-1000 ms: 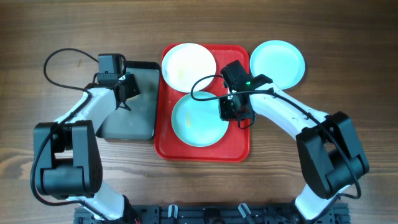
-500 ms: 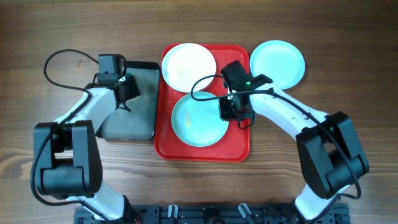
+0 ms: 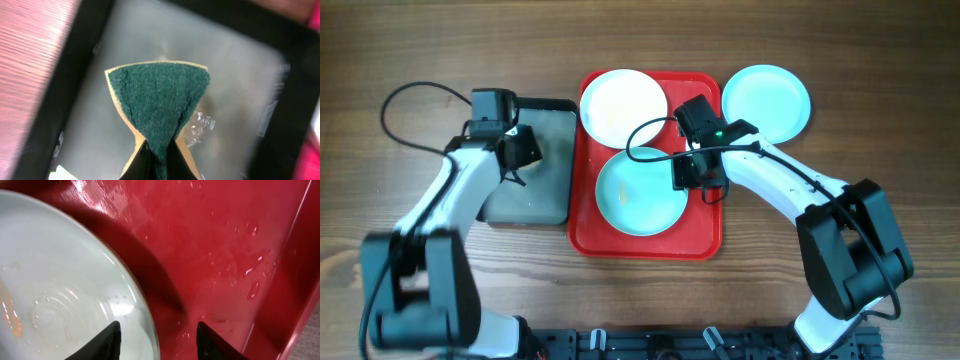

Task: Clean dirty plates on tray and stack at the side
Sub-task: 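Lower the left gripper into the black tray and grasp the sponge, then lift the sponge with the left gripper, dipping it in the water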

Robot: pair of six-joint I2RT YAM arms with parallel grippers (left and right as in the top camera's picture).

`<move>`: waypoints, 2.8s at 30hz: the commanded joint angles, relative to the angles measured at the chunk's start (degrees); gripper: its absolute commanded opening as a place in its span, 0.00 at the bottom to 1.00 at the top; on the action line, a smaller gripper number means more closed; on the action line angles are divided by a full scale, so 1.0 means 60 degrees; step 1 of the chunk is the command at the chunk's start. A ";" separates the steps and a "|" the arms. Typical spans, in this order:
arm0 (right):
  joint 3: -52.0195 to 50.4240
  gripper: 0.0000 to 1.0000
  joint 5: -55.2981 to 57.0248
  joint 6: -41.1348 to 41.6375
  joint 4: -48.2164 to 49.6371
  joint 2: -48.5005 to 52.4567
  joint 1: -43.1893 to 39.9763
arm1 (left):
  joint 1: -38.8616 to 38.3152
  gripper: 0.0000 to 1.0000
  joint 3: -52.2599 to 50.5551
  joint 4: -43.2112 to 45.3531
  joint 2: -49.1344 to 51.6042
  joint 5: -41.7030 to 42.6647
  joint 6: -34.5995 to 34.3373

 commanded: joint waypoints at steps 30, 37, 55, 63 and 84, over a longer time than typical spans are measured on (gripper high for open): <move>0.2007 0.99 -0.0550 -0.1494 -0.1399 -0.0266 -0.1847 | -0.0579 0.04 0.0011 -0.0627 -0.4105 0.0437 0.1545; 0.2007 0.99 -0.0718 -0.1472 -0.1643 -0.0266 -0.1847 | -0.0579 0.04 0.0011 -0.0619 -0.3468 0.0437 0.1537; 0.1537 0.66 -0.1293 -0.1271 -0.1818 -0.0262 -0.1818 | -0.0463 0.04 -0.0055 -0.1260 -0.2871 0.0157 -0.0222; 0.1450 0.28 -0.1308 -0.1260 -0.1876 -0.0138 -0.1064 | -0.0463 0.04 -0.0055 -0.1246 -0.2867 0.0153 -0.0222; 0.0073 0.23 -0.1366 -0.0732 -0.1268 0.0135 -0.0415 | -0.0463 0.04 -0.0055 -0.1304 -0.2871 0.0153 -0.0219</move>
